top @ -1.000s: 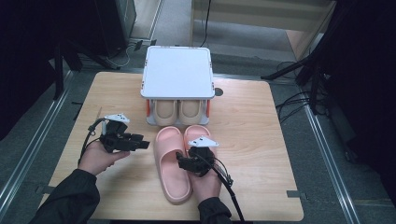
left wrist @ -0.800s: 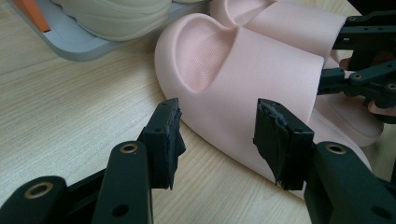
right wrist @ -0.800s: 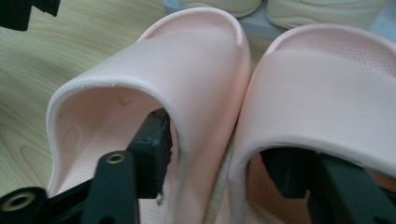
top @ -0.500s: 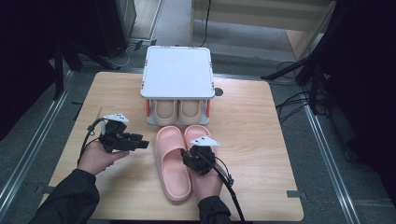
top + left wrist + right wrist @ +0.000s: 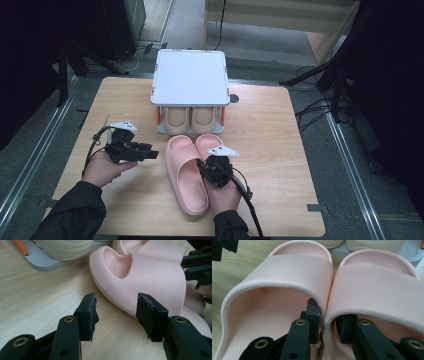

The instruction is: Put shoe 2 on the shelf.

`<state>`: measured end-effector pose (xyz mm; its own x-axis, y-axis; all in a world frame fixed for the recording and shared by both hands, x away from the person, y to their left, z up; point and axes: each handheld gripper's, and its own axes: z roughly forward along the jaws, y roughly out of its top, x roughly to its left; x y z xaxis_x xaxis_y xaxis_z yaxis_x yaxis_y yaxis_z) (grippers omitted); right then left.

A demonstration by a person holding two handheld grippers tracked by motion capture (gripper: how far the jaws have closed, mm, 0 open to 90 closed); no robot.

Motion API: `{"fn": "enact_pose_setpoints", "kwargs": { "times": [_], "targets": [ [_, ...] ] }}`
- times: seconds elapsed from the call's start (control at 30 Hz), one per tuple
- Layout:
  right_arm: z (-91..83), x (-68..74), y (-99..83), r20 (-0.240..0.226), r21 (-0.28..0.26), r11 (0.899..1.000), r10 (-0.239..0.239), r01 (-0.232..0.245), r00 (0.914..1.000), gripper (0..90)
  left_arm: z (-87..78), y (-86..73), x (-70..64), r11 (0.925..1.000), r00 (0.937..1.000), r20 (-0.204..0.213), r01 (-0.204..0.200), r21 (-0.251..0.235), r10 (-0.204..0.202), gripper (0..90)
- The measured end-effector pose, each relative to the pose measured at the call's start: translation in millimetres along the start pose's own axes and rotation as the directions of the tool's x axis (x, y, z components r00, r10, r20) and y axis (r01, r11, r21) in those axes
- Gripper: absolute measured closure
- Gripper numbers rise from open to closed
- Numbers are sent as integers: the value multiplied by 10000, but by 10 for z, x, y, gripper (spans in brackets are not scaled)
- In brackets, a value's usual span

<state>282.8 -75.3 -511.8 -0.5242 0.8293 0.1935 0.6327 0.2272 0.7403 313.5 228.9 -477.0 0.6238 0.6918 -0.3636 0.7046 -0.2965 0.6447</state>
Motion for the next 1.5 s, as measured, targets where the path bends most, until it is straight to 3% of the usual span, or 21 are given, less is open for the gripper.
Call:
{"fn": "enact_pose_setpoints", "kwargs": {
  "times": [0.23,0.43,0.53,0.67,0.83,0.9,0.93,0.97,1.0,1.03,1.07,1.1,1.13,1.2,1.23,1.27,1.3,1.33,1.4,1.5],
  "targets": [
    [-99,-73,12,-212,150,9998,-95,98,9997,775,-22,1,13,10000,10000,-33,-19,-87,19,497],
    [-228,-140,102,-746,369,9975,-574,602,9956,775,-30,-6,27,9999,9999,-93,49,-101,-50,461],
    [-289,-161,137,-1156,501,9926,-1042,1105,9878,775,-36,-6,34,9998,9999,-143,74,-166,-76,440],
    [-322,-180,164,-1971,483,9854,-1511,1635,9687,779,-62,-12,52,9996,9997,-211,153,-256,-158,429],
    [-355,-208,241,-3115,321,9560,-2677,2916,9118,777,-102,-31,81,9992,9994,-290,201,-337,-211,414],
    [-360,-233,279,-3614,289,9442,-2961,3280,8841,776,-114,-40,91,9993,9992,-363,157,-332,-169,411],
    [-364,-246,296,-3802,341,9457,-2867,3232,8793,776,-119,-43,96,9993,9991,-371,171,-347,-184,409],
    [-366,-259,312,-3982,258,9412,-2995,3370,8670,776,-127,-46,108,9990,9990,-382,199,-400,-214,408],
    [-366,-259,312,-3982,258,9412,-2995,3370,8670,776,-127,-46,108,9990,9990,-382,199,-400,-214,405],
    [-367,-275,353,-4198,311,9332,-3128,3580,8520,775,-128,-47,110,9989,9989,-387,234,-415,-250,405],
    [-367,-275,353,-4198,311,9332,-3128,3580,8520,775,-128,-47,110,9989,9989,-387,234,-415,-250,404],
    [-374,-283,387,-4307,305,9272,-3248,3733,8420,774,-131,-49,116,9988,9989,-386,246,-422,-263,403],
    [-374,-283,387,-4307,305,9272,-3248,3733,8420,774,-131,-49,116,9988,9989,-386,246,-422,-263,403],
    [-375,-308,439,-4701,204,9194,-3379,3928,8154,772,-140,-51,125,9989,9988,-421,214,-408,-231,402],
    [-373,-317,458,-4861,202,9180,-3371,3960,8063,771,-143,-54,128,9989,9987,-439,230,-416,-248,401],
    [-373,-317,458,-4861,202,9180,-3371,3960,8063,771,-143,-54,128,9989,9987,-439,230,-416,-248,401],
    [-370,-333,494,-5144,183,9149,-3373,4034,7884,771,-151,-61,138,9989,9987,-428,264,-392,-281,398],
    [-371,-339,513,-5208,176,9132,-3392,4071,7834,771,-156,-66,143,9988,9986,-418,309,-385,-325,396],
    [-371,-337,532,-5224,146,9125,-3417,4089,7812,772,-160,-72,150,9987,9986,-413,327,-380,-342,392],
    [-383,-311,611,-5329,148,9036,-3552,4282,7680,771,-180,-86,182,9986,9980,-486,377,-384,-395,390]
  ]
}}
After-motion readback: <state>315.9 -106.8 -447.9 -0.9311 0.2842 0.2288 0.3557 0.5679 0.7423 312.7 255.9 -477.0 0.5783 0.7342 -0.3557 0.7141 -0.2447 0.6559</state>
